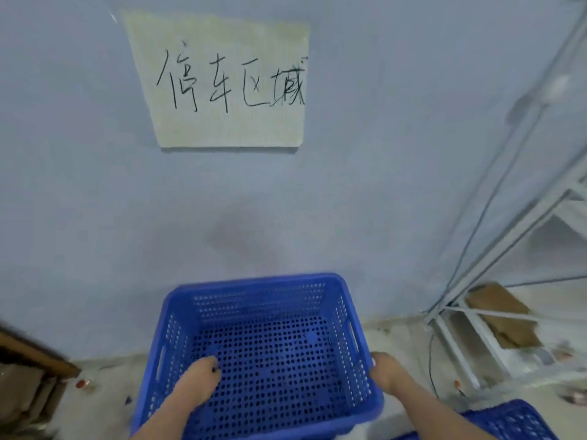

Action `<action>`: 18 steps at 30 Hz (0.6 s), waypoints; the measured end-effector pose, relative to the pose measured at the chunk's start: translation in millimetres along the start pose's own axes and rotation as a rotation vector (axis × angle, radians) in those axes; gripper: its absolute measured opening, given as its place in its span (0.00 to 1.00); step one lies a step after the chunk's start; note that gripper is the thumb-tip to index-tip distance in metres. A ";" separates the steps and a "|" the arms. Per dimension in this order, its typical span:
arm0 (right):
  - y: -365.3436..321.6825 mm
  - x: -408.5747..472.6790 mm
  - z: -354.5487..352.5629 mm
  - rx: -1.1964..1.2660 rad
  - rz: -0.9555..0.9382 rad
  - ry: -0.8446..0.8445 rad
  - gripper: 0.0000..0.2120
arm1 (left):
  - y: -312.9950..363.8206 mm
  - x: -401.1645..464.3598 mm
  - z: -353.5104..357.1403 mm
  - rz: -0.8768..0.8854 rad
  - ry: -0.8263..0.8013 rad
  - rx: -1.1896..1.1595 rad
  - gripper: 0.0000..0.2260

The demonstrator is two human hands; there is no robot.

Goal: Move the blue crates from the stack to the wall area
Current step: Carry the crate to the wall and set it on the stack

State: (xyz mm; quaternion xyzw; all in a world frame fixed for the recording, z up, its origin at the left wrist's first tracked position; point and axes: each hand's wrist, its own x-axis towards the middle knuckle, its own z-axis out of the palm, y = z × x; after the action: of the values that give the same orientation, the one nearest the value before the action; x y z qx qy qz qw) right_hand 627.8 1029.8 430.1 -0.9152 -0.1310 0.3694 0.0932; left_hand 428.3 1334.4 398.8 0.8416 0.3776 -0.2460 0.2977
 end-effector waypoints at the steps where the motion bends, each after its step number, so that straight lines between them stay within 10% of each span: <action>1: -11.1 -13.6 -10.1 0.027 -0.011 0.024 0.19 | 15.4 -0.3 -10.1 0.041 0.021 0.007 0.07; 18: -12.5 -198.9 -28.8 0.158 0.348 0.456 0.26 | 162.3 -63.3 -93.8 0.741 0.036 0.424 0.16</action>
State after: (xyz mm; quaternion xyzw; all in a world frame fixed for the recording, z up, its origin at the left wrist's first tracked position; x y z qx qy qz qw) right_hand 508.1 978.1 583.6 -0.9733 0.0811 0.1737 0.1263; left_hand 535.4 1280.7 556.2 0.9671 -0.0039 -0.1799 0.1797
